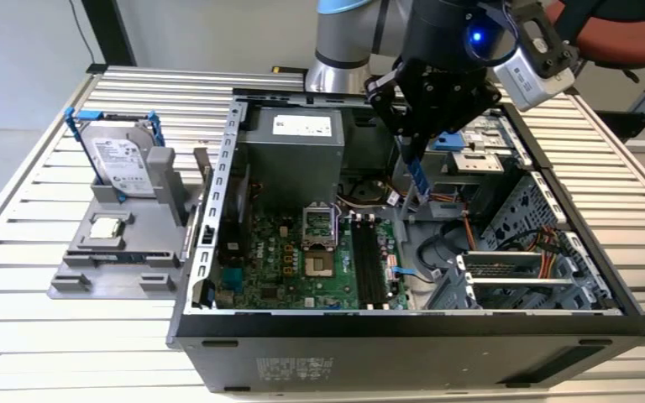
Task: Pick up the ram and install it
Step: 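Insert the ram into the slot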
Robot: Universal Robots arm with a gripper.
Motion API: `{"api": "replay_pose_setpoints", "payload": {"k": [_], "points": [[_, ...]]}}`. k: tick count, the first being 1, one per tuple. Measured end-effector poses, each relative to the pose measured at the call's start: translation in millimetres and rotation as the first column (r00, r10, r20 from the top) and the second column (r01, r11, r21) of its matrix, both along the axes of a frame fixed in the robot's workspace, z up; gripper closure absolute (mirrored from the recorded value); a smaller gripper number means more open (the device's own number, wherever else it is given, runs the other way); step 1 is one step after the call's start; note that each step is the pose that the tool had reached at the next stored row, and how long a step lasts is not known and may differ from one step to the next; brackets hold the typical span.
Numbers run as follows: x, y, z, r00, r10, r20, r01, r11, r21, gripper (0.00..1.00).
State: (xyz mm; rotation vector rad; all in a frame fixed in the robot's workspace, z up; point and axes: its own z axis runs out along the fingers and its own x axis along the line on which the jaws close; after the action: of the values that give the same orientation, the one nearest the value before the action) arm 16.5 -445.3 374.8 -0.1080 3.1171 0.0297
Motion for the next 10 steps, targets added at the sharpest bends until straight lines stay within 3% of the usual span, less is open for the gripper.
{"api": "replay_pose_setpoints", "payload": {"k": [10], "points": [[9.6, -1.2, -6.7, 1.0000, -0.009, -0.0002, 0.009, 1.0000, -0.0003, 1.00]]}}
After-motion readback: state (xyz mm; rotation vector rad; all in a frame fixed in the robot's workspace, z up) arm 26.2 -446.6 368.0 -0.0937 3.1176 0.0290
